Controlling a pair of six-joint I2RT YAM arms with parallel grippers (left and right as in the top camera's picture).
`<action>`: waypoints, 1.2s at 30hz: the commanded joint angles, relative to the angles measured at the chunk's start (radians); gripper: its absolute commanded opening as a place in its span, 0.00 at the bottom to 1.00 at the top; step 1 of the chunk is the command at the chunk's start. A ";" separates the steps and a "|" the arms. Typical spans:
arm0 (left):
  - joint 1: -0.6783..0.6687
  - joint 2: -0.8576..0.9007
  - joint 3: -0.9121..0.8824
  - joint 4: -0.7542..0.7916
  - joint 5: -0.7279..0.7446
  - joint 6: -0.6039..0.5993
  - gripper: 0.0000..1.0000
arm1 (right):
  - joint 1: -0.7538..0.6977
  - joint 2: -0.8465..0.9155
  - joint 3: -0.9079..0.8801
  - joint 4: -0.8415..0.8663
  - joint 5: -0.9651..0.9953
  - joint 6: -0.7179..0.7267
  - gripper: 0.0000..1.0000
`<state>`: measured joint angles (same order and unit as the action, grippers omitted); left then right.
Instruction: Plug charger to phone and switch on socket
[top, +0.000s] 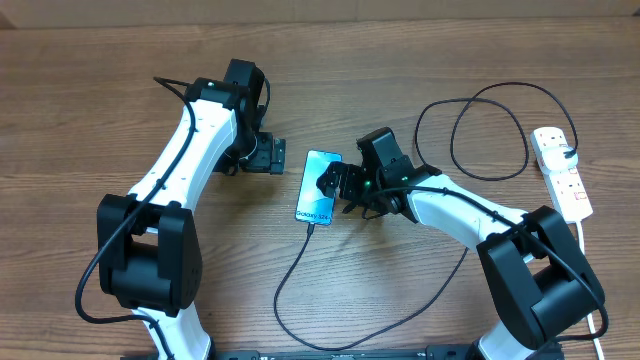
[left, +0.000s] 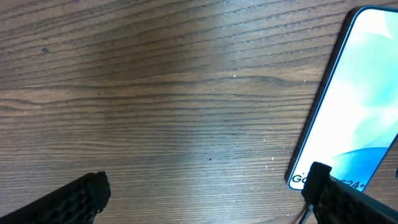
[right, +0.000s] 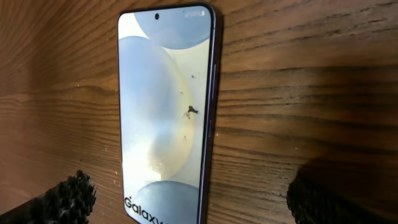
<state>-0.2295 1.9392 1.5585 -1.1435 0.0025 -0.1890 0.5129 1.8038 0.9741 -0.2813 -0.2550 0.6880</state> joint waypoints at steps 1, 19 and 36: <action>-0.005 -0.021 0.008 0.000 -0.013 -0.018 1.00 | -0.005 0.014 -0.036 -0.016 0.064 0.004 1.00; -0.005 -0.021 0.008 0.000 -0.013 -0.018 1.00 | -0.005 0.014 -0.036 -0.012 0.064 0.004 1.00; -0.005 -0.021 0.008 0.000 -0.013 -0.018 1.00 | -0.005 0.014 -0.036 -0.013 0.064 0.004 0.50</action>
<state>-0.2295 1.9392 1.5585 -1.1435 0.0025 -0.1890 0.5114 1.8061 0.9539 -0.2920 -0.2054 0.6903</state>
